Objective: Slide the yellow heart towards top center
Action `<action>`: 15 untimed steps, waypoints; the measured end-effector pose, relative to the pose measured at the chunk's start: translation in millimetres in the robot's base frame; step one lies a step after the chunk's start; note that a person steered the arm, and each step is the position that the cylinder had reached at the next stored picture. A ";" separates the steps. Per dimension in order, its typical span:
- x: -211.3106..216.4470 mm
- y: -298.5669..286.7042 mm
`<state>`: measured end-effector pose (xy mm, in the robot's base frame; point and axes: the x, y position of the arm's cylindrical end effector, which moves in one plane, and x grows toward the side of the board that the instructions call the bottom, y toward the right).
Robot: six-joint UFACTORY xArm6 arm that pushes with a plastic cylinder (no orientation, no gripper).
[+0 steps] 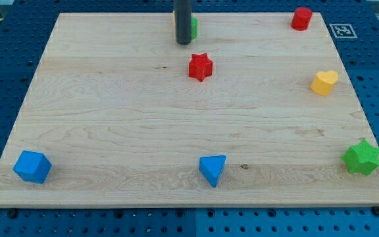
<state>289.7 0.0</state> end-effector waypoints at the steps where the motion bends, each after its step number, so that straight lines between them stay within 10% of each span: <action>1: 15.1 49.0; 5: 115.2 344.2; 15: 90.2 174.1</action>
<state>379.9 174.1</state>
